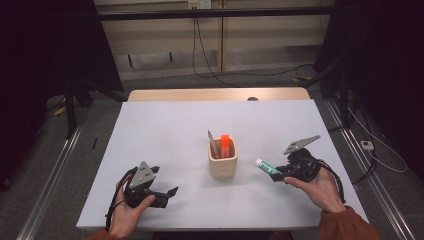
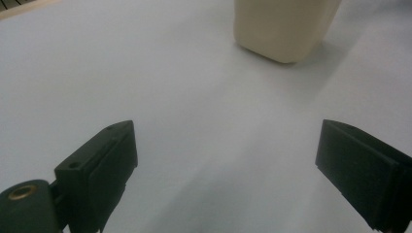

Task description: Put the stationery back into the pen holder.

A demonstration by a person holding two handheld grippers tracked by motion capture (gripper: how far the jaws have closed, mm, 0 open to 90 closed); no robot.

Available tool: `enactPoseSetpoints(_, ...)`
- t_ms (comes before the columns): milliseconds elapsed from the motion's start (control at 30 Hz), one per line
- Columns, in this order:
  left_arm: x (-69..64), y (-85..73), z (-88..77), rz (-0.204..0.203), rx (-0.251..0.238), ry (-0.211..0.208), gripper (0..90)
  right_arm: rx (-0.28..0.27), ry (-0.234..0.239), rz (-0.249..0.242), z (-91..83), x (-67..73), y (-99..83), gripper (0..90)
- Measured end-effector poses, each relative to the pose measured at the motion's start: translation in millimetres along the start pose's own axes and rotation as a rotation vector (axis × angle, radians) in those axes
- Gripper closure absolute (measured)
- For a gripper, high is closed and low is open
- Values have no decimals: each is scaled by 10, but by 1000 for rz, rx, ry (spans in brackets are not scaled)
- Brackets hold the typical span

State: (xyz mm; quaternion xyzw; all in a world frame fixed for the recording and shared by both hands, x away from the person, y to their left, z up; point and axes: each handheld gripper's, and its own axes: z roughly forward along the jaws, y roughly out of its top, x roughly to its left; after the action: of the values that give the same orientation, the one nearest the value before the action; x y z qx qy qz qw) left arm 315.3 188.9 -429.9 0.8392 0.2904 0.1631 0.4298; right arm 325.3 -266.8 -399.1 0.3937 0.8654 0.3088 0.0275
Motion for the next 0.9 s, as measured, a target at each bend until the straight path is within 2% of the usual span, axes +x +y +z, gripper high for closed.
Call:
enactPoseSetpoints(100, -4, 6, 11, 1, 5, -7, 80, 6, 23, -21, 43, 44, 24, 664)
enactPoseSetpoints(200, -26, 7, 19, 4, 5, -9, 80, -17, 53, -44, 44, 105, 30, 663)
enactPoseSetpoints(333, -74, 21, 25, 22, 14, -1, 80, -6, 72, -62, 68, 212, 24, 664)
enactPoseSetpoints(533, -142, 45, 58, 36, 16, -23, 84, 26, 105, -100, 159, 394, 13, 663)
enactPoseSetpoints(667, -174, 48, 100, 46, 13, -38, 84, 36, 121, -110, 187, 442, 44, 663)
enactPoseSetpoints(767, -214, 58, 123, 62, 14, -33, 82, 33, 129, -117, 203, 470, 72, 663)
enactPoseSetpoints(800, -229, 63, 133, 66, 19, -38, 82, 32, 133, -132, 214, 473, 78, 663)
enactPoseSetpoints(900, -285, 80, 164, 70, 22, -58, 82, 44, 141, -135, 238, 515, 85, 663)
